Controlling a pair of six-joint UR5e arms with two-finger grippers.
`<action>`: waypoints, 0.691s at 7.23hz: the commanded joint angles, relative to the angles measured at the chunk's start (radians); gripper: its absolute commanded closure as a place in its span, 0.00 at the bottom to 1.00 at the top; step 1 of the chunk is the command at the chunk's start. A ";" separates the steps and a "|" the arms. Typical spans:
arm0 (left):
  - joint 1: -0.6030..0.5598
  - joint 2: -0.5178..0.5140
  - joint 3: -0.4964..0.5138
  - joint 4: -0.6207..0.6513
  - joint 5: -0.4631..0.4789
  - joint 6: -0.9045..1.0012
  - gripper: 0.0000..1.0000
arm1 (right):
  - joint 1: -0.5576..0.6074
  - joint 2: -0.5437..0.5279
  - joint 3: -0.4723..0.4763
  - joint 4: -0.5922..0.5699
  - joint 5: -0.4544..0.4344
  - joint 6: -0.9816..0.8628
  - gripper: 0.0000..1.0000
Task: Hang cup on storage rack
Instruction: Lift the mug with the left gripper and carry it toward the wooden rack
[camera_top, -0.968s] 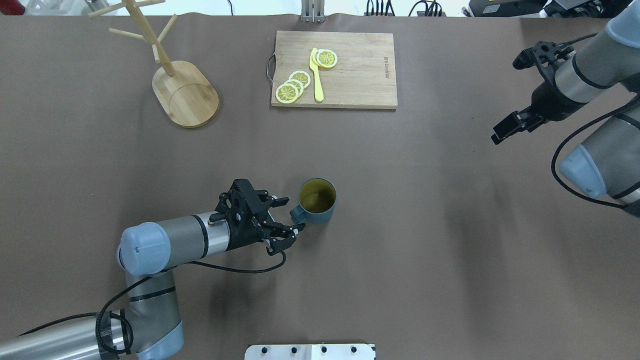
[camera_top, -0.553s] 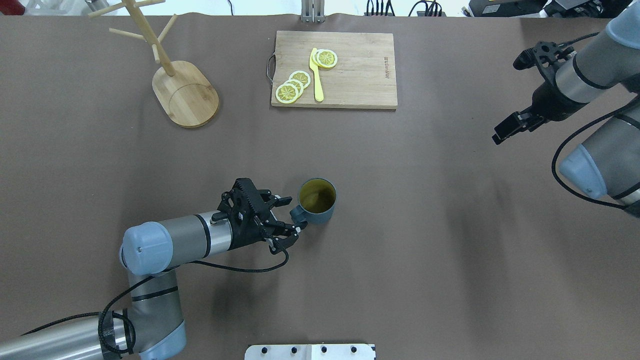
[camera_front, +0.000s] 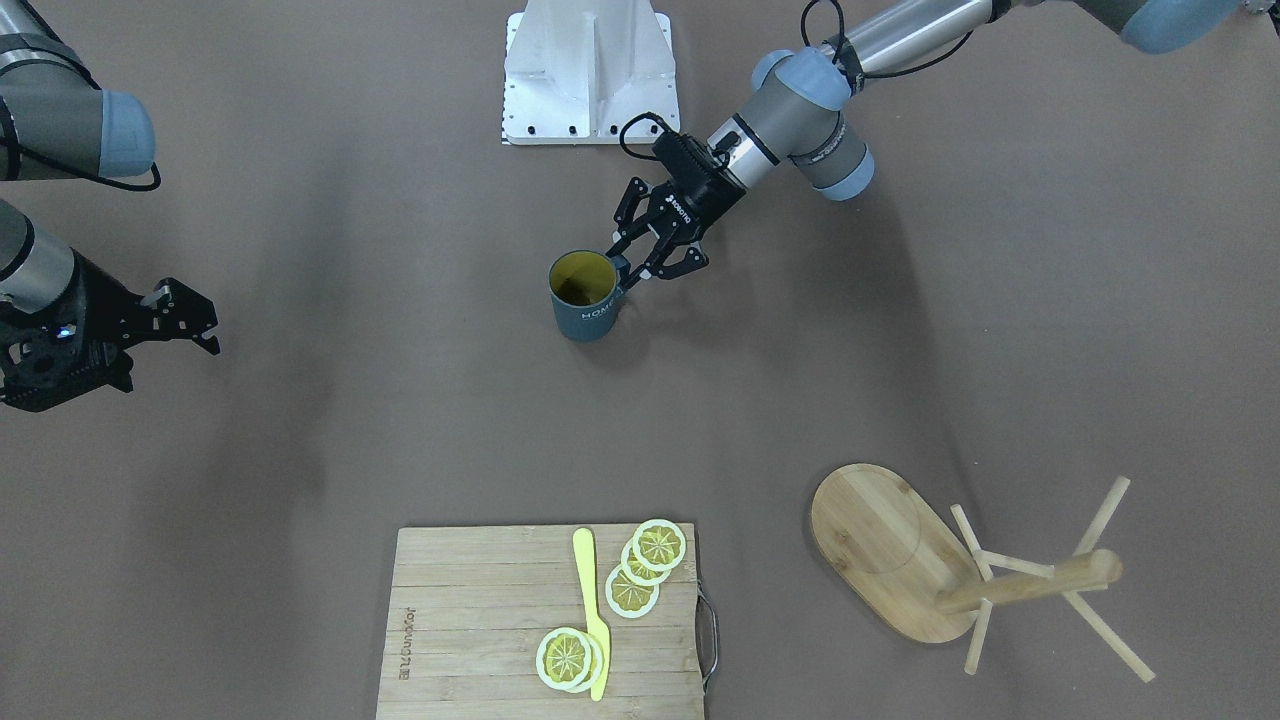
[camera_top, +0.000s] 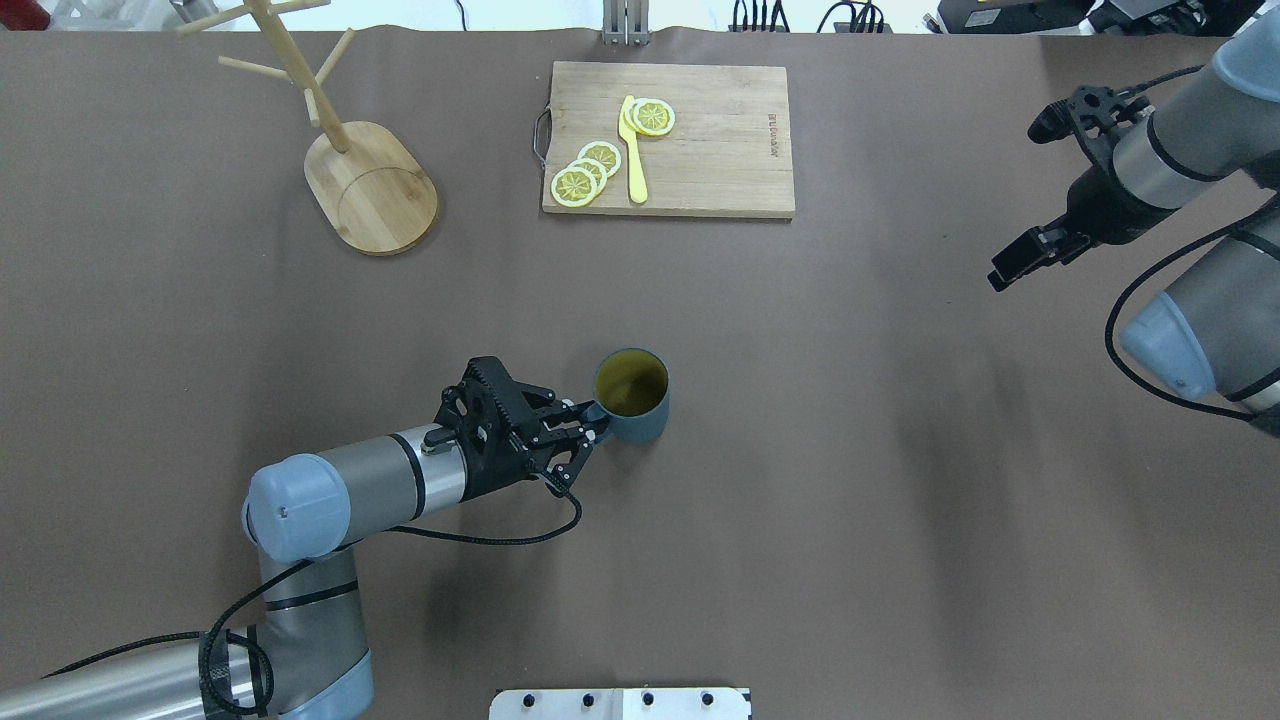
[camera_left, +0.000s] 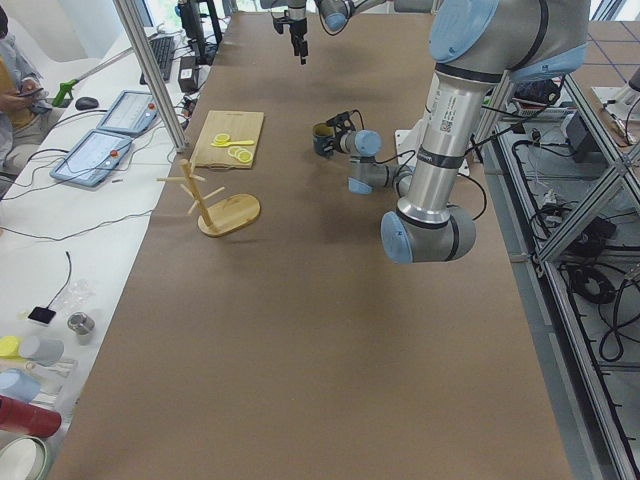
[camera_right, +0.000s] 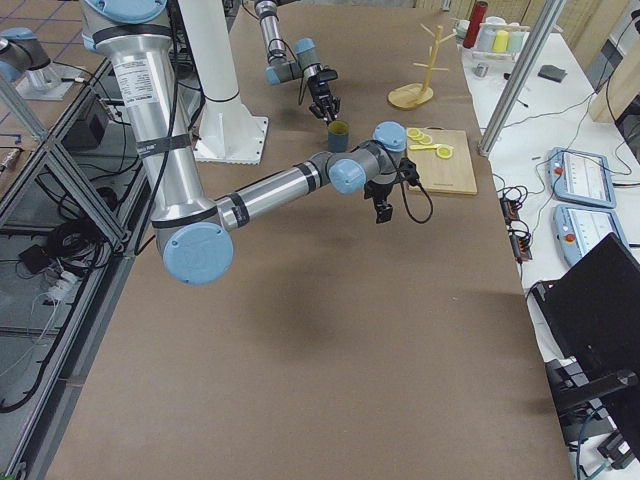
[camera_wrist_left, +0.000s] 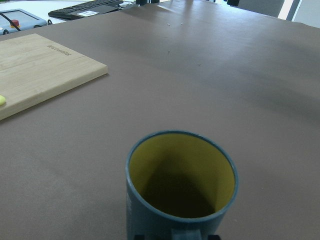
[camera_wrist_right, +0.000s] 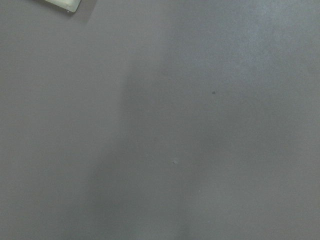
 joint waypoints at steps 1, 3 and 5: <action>0.011 0.005 -0.009 0.000 0.048 -0.075 1.00 | 0.000 -0.001 -0.002 0.000 -0.001 -0.004 0.00; 0.014 0.014 -0.080 0.000 0.042 -0.208 1.00 | 0.003 -0.001 -0.001 0.000 -0.001 -0.005 0.00; 0.003 0.016 -0.144 0.000 0.040 -0.241 1.00 | 0.012 -0.004 -0.001 0.002 0.001 -0.006 0.00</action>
